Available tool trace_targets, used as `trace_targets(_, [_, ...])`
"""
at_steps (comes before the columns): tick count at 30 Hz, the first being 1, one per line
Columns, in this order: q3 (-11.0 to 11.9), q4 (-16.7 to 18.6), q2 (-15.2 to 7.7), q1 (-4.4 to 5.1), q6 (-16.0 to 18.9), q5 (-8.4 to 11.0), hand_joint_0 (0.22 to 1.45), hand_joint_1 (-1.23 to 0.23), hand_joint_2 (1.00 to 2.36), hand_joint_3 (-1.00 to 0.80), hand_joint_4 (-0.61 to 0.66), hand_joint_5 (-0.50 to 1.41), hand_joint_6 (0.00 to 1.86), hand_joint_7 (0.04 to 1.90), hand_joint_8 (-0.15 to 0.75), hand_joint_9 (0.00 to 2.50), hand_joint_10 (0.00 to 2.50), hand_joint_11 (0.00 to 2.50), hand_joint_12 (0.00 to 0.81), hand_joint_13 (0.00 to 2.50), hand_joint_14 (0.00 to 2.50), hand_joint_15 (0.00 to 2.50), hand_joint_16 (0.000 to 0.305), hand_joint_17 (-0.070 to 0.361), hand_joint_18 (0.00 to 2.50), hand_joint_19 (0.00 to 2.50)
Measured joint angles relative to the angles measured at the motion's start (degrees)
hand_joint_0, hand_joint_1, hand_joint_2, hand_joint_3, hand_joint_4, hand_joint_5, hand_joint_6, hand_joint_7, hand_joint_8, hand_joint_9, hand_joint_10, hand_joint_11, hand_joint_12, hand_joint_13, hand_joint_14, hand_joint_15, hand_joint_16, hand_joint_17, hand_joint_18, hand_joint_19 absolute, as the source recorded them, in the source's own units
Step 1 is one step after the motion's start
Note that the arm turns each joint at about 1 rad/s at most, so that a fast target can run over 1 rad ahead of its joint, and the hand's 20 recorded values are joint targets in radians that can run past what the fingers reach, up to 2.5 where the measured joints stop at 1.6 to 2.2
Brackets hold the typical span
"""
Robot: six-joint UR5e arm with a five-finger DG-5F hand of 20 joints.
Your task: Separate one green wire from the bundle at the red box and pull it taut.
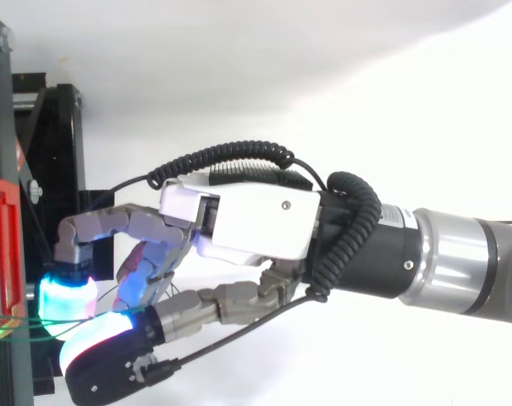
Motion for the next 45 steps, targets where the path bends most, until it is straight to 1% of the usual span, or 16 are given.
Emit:
trace_targets(5, [1.0,-4.56,0.3,-0.65,2.11,-1.03,0.56,-0.52,1.0,-0.48,0.22,-0.16,0.5,1.28,0.355,1.23,0.02,0.96,0.379,1.31,0.02,0.56,0.051,0.114,0.83,0.3])
trace_targets(9, [1.33,-6.64,1.04,-0.99,2.29,-1.43,0.57,-0.52,1.0,-0.48,0.22,-0.15,0.5,1.3,0.349,1.27,0.02,1.02,0.38,1.33,0.02,0.6,0.051,0.114,0.83,0.31])
trace_targets(12, [1.39,-7.77,1.41,-0.91,2.13,-1.51,0.57,-0.53,1.0,-0.48,0.21,-0.15,0.5,1.32,0.348,1.29,0.02,1.05,0.38,1.34,0.02,0.63,0.051,0.114,0.83,0.31])
trace_targets(20, [1.51,-8.54,1.84,-0.56,1.91,-1.38,0.57,-0.56,1.0,-0.47,0.2,-0.15,0.5,1.35,0.346,1.28,0.02,1.09,0.376,1.35,0.02,0.67,0.052,0.118,0.84,0.35])
trace_targets(21, [1.52,-8.6,1.83,-0.52,1.92,-1.35,0.56,-0.57,1.0,-0.47,0.2,-0.15,0.5,1.33,0.345,1.23,0.02,1.03,0.379,1.32,0.02,0.66,0.055,0.124,0.84,0.34])
trace_targets(24, [1.54,-8.72,1.85,-0.45,2.0,-1.3,0.55,-0.57,1.0,-0.48,0.21,-0.16,0.5,1.29,0.345,1.19,0.02,0.99,0.387,1.27,0.02,0.64,0.057,0.128,0.84,0.35])
trace_targets(27, [1.66,-8.75,1.86,-0.44,2.06,-1.35,0.57,-0.57,1.01,-0.44,0.21,-0.15,0.5,1.39,0.343,1.22,0.02,1.02,0.388,1.27,0.02,0.65,0.056,0.127,0.83,0.37])
trace_targets(28, [1.71,-8.76,1.87,-0.46,2.06,-1.4,0.58,-0.57,1.01,-0.41,0.2,-0.16,0.57,1.33,0.347,1.23,0.02,1.04,0.385,1.27,0.02,0.65,0.056,0.126,0.83,0.37])
trace_targets(29, [1.78,-8.76,1.87,-0.5,2.05,-1.44,0.58,-0.57,1.01,-0.4,0.2,-0.16,0.58,1.3,0.348,1.23,0.03,1.04,0.385,1.27,0.02,0.65,0.056,0.126,0.83,0.37])
trace_targets(30, [1.85,-8.77,1.88,-0.54,2.04,-1.47,0.6,-0.59,1.01,-0.35,0.19,-0.18,0.67,1.2,0.346,1.23,0.02,1.04,0.384,1.27,0.02,0.64,0.056,0.125,0.84,0.37])
trace_targets(31, [1.95,-8.8,1.93,-0.58,2.04,-1.5,0.6,-0.59,1.02,-0.32,0.19,-0.19,0.71,1.15,0.348,1.23,0.03,1.07,0.382,1.27,0.02,0.65,0.056,0.125,0.84,0.37])
trace_targets(35, [2.12,-9.19,2.2,-0.66,2.03,-1.53,0.61,-0.61,1.02,-0.26,0.18,-0.2,0.76,1.15,0.35,1.2,0.02,1.07,0.384,1.25,0.02,0.65,0.056,0.126,0.84,0.37])
trace_targets(38, [2.14,-9.6,2.54,-0.73,1.99,-1.53,0.61,-0.61,1.02,-0.27,0.2,-0.21,0.81,1.09,0.35,1.19,0.02,1.08,0.386,1.24,0.02,0.64,0.056,0.127,0.83,0.37])
trace_targets(42, [2.16,-10.33,3.17,-0.83,1.72,-1.53,0.6,-0.62,1.02,-0.24,0.21,-0.22,0.85,1.11,0.36,1.18,0.02,1.09,0.391,1.24,0.02,0.64,0.057,0.127,0.84,0.37])
trace_targets(45, [2.16,-11.44,3.91,-0.93,1.27,-1.56,0.61,-0.65,1.02,-0.2,0.2,-0.22,0.88,1.11,0.364,1.15,0.02,1.11,0.391,1.21,0.02,0.63,0.057,0.128,0.84,0.37])
